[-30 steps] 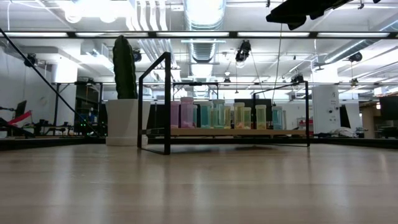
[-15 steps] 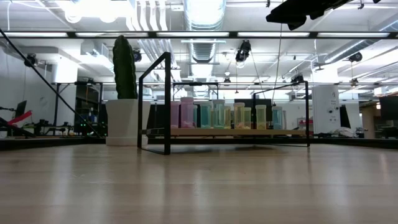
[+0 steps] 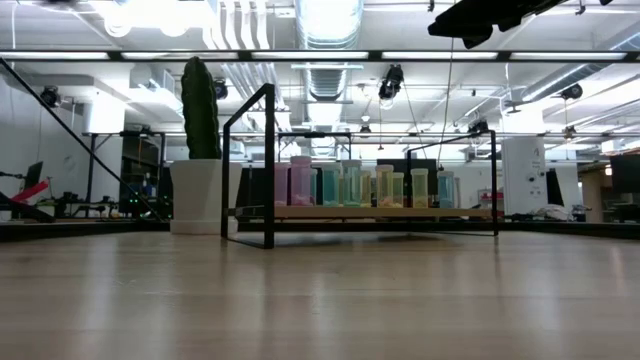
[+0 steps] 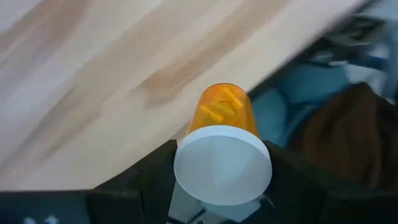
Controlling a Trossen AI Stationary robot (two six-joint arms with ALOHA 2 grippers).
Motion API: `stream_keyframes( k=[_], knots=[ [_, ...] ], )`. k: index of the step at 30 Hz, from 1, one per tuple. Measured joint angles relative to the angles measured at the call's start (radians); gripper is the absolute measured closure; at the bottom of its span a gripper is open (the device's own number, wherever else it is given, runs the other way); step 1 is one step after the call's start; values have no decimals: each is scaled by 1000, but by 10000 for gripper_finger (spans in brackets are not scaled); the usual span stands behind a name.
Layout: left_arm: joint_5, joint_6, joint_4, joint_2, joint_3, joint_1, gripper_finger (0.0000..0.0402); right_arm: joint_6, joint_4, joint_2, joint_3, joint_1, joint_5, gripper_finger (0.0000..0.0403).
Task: Pick and place medicine bottles onto shelf by color
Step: Move the orange pill bottle
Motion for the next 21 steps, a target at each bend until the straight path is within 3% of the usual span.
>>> stream_keyframes(
  k=[8, 17, 21],
  knots=[
    [0, 544, -78, 187, 347, 184, 199, 0, -27, 0, -1, 0, 0, 275],
    [-99, 914, -447, 329, 732, 326, 199, 0, -33, -1, -1, 0, 0, 275],
    [-158, 1054, -486, 344, 815, 388, 199, -5, -48, -3, -1, 0, 0, 275]
  ],
)
